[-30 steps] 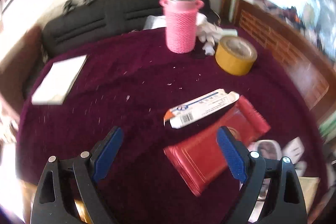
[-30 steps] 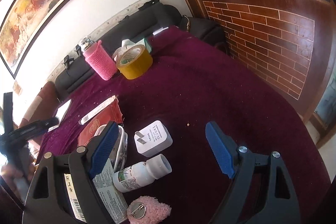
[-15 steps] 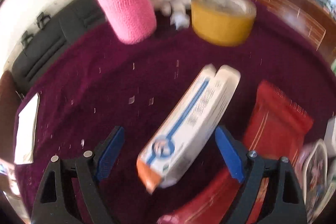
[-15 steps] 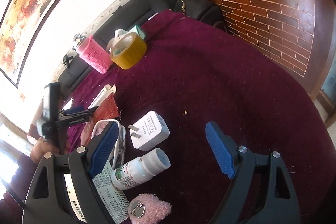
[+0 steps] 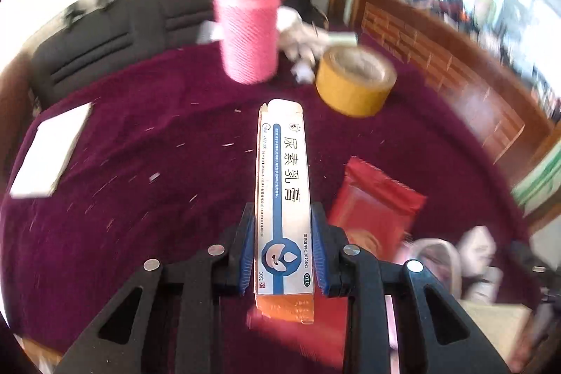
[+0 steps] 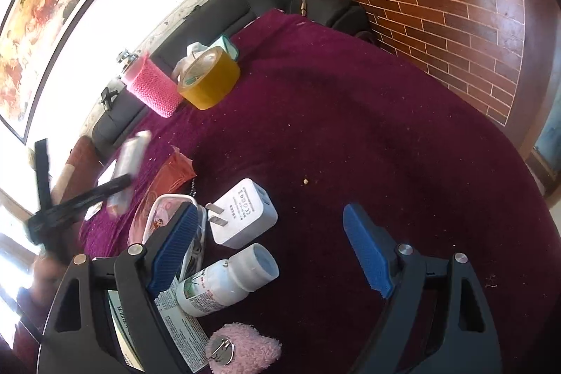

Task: Organize objects
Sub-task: 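Grasp the white-and-blue cream box with the left gripper and lift it, then carry the cream box to the tray with the left gripper while the right gripper grasps the white jar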

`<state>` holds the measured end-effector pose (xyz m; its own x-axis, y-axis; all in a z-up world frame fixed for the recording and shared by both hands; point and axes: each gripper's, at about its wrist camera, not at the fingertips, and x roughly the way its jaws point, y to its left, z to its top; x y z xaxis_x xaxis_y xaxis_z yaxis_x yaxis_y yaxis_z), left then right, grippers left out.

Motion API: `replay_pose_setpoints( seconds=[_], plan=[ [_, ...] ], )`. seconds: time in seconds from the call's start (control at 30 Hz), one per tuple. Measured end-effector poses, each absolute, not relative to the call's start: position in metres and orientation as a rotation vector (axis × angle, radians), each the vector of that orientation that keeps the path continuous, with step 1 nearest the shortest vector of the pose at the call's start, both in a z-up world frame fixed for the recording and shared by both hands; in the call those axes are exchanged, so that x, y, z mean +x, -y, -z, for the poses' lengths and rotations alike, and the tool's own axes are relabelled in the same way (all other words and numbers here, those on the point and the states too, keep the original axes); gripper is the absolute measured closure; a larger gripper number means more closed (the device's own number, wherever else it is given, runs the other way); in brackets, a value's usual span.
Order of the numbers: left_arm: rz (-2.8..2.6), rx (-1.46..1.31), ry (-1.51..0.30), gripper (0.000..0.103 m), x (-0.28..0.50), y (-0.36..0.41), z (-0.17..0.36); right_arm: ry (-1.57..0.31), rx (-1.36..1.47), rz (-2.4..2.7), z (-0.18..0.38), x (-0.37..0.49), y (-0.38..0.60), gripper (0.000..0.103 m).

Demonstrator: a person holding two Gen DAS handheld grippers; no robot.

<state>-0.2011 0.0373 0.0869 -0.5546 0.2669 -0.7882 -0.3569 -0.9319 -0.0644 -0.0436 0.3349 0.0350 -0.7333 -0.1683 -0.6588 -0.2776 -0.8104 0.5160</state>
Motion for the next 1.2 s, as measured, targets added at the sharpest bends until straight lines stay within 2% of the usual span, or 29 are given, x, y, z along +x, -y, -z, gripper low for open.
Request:
replay_pose_setpoints(
  seconds=[0.27, 0.3, 0.43, 0.73, 0.83, 1.0, 1.2],
  plan=[
    [-2.672, -1.041, 0.067, 0.078, -0.069, 0.036, -0.152, -0.778, -1.080, -2.740, -0.044, -0.041, -0.319, 0.018],
    [-2.691, -1.017, 0.135, 0.078, -0.049, 0.052, -0.157, -0.752, -1.071, -2.744, -0.045, -0.040, -0.316, 0.018],
    [-2.705, -0.965, 0.380, 0.078, -0.004, 0.097, -0.155, -0.551, -0.974, -2.766, -0.055, -0.034, -0.299, 0.018],
    [-2.655, -0.938, 0.509, 0.078, 0.073, 0.164, -0.149, -0.210, -0.885, -2.685, -0.066, -0.020, -0.259, 0.018],
    [-2.479, -0.902, 0.683, 0.078, 0.094, 0.184, -0.151, -0.258, -0.915, -2.735, -0.084, 0.004, -0.258, 0.018],
    [-2.462, -0.826, 0.664, 0.078, 0.123, 0.202, -0.158, -0.357, -0.998, -2.783, -0.117, 0.022, -0.253, 0.018],
    [-2.520, -0.805, 0.714, 0.078, 0.139, 0.230, -0.143, -0.380, -1.219, -2.780, -0.142, -0.026, -0.246, 0.018]
  ],
)
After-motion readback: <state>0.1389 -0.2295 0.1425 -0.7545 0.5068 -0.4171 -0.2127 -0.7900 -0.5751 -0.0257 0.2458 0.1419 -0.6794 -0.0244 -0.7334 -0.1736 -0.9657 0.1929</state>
